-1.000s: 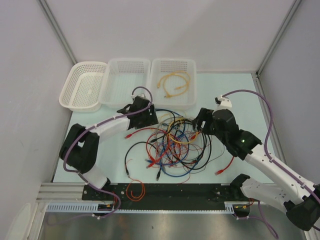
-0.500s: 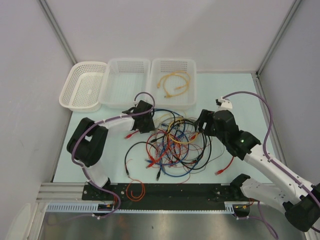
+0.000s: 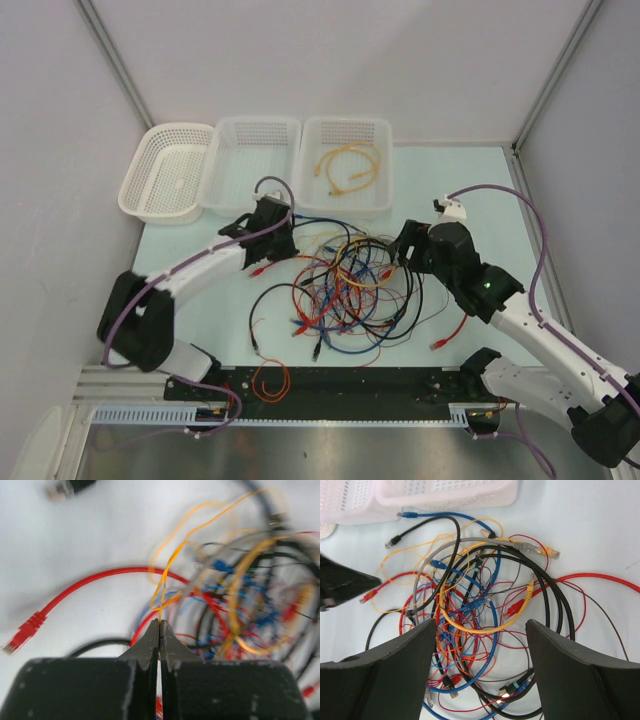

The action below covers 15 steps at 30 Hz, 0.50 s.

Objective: Untangle the cables

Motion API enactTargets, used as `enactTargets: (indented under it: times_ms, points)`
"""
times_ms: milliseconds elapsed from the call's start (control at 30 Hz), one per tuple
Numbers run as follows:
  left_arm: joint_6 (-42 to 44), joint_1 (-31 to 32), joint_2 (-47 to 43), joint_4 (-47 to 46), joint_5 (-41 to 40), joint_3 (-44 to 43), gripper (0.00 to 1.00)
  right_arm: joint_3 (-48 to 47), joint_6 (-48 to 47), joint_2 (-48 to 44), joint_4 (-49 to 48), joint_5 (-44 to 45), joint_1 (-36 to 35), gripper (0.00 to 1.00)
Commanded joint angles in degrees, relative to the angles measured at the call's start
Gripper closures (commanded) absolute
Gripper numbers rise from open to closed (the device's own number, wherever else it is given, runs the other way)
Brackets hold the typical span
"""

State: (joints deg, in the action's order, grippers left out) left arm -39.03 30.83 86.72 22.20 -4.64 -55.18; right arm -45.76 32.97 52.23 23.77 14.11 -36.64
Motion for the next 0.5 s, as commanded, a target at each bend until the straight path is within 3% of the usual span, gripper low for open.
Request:
enactTargets:
  times_ms: [0,133,467]
  points:
    - [4.56,0.11,-15.41,1.62,-1.16,-3.88,1.0,0.05,0.52,-4.05,-2.24,0.57,-0.53,0.23]
    - [9.14,0.28,-27.01,-0.13,2.35,-7.74,1.0,-0.03,-0.71,-5.38,-4.42,-0.74,-1.5,0.2]
    - [12.75,0.28,-31.44,4.87,4.03,-24.0,1.0,0.05,0.78,-6.17,-10.67,-2.77,-2.64,0.2]
